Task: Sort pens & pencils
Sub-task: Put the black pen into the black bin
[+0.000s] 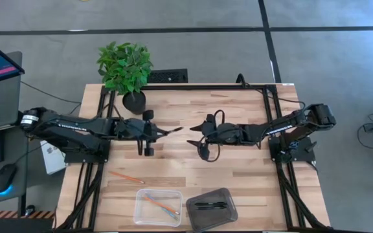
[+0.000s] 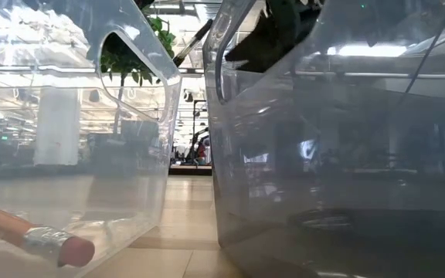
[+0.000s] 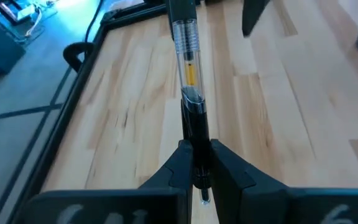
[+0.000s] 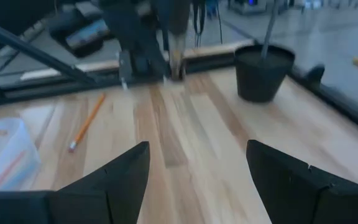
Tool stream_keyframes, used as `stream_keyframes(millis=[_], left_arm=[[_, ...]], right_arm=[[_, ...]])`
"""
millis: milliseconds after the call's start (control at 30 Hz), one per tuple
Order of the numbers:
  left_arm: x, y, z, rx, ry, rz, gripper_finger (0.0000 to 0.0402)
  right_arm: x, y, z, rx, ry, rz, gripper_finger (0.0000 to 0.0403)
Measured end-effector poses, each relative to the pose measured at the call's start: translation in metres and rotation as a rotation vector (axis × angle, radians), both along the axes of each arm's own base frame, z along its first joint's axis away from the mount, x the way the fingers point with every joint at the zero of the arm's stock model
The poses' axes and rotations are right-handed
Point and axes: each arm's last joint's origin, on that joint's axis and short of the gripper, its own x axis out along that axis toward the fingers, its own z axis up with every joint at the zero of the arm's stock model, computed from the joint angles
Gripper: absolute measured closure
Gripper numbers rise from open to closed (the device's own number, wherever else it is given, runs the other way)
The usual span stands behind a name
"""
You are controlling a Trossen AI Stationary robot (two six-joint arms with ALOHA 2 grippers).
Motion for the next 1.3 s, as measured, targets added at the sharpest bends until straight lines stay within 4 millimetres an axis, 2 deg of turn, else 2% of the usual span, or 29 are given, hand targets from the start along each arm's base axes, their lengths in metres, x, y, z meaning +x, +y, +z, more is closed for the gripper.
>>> stream_keyframes(millis=[167,533,767,900,1133,1300], left_arm=[[0.002,0.000,0.004,0.031,-0.041,-0.027,0.0381],[0.008,-0.002,0.017,0.073,-0.174,-0.113,0.0381],[0.008,-0.002,0.017,0.072,-0.177,-0.113,0.0381],[0.008,-0.003,0.017,0.064,-0.178,-0.132,0.0381],[0.008,-0.003,0.017,0.056,-0.178,-0.147,0.0381],[0.008,-0.003,0.017,0.056,-0.174,-0.147,0.0381]], right_arm=[[0.003,0.002,0.010,-0.069,-0.098,0.025,0.0111],[0.004,0.004,0.025,-0.059,-0.252,0.026,0.0111],[0.007,0.009,0.043,-0.054,-0.384,0.175,0.0111],[0.016,0.010,0.051,-0.070,-0.395,0.186,0.0111],[0.036,0.012,0.052,-0.130,-0.344,0.194,0.0112],[0.044,0.013,0.053,-0.133,-0.302,0.198,0.0136]])
